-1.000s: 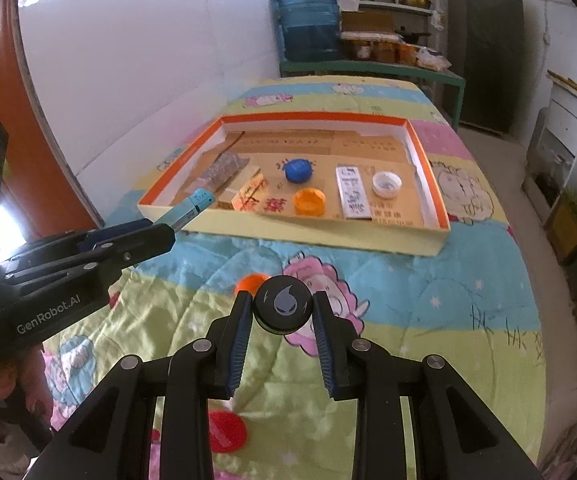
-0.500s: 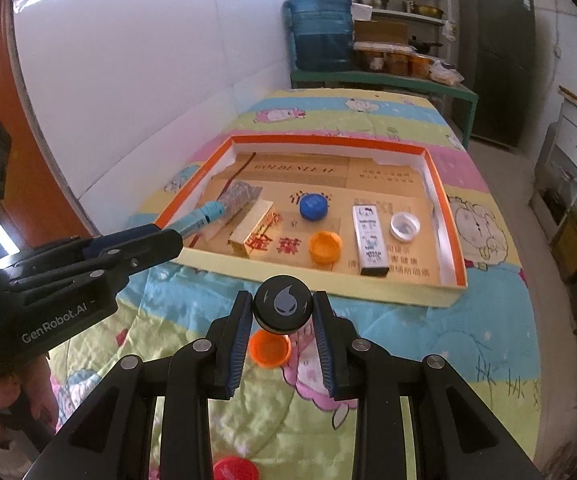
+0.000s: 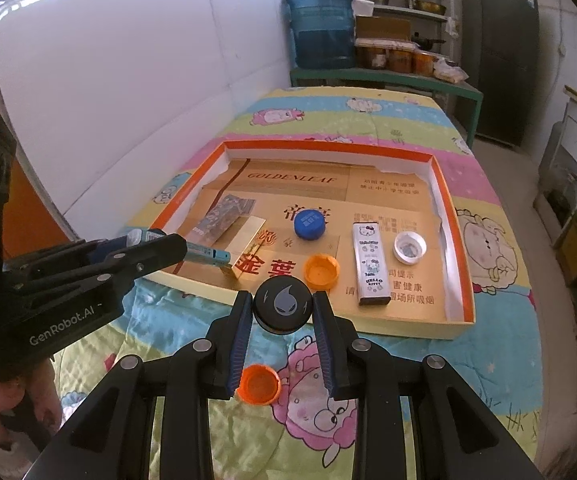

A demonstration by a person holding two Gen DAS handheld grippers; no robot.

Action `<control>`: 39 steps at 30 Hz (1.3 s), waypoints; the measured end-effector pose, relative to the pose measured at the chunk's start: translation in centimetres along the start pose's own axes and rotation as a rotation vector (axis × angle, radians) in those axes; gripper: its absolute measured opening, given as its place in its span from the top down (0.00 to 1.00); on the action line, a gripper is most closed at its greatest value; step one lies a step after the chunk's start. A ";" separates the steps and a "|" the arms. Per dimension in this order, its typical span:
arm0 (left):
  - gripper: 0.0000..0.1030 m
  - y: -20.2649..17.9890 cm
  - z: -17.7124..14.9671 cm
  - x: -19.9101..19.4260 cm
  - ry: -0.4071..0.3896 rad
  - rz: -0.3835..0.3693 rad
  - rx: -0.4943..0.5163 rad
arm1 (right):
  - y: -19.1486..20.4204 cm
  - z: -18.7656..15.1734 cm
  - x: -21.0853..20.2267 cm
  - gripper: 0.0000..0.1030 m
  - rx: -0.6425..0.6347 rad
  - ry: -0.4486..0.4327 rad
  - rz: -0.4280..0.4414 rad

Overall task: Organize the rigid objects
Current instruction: 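Carry the teal tube and black cap over the tray with both grippers, then lower the teal tube and open the left gripper while the right gripper holds the black cap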

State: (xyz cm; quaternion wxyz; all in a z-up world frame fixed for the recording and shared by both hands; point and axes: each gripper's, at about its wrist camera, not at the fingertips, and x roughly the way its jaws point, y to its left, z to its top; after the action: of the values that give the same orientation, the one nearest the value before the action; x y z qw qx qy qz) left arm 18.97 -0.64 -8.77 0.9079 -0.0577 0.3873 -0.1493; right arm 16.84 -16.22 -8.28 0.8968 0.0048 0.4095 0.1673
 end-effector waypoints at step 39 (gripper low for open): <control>0.78 0.7 2.9 5.6 -0.066 0.087 0.061 | -1.2 3.8 6.6 0.70 -0.017 0.052 0.045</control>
State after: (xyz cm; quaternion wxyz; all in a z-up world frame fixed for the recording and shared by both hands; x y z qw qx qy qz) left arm 24.91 -1.75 -10.77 0.9272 -0.0179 0.3544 -0.1197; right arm 24.03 -14.81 -10.80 0.8819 0.0022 0.4309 0.1912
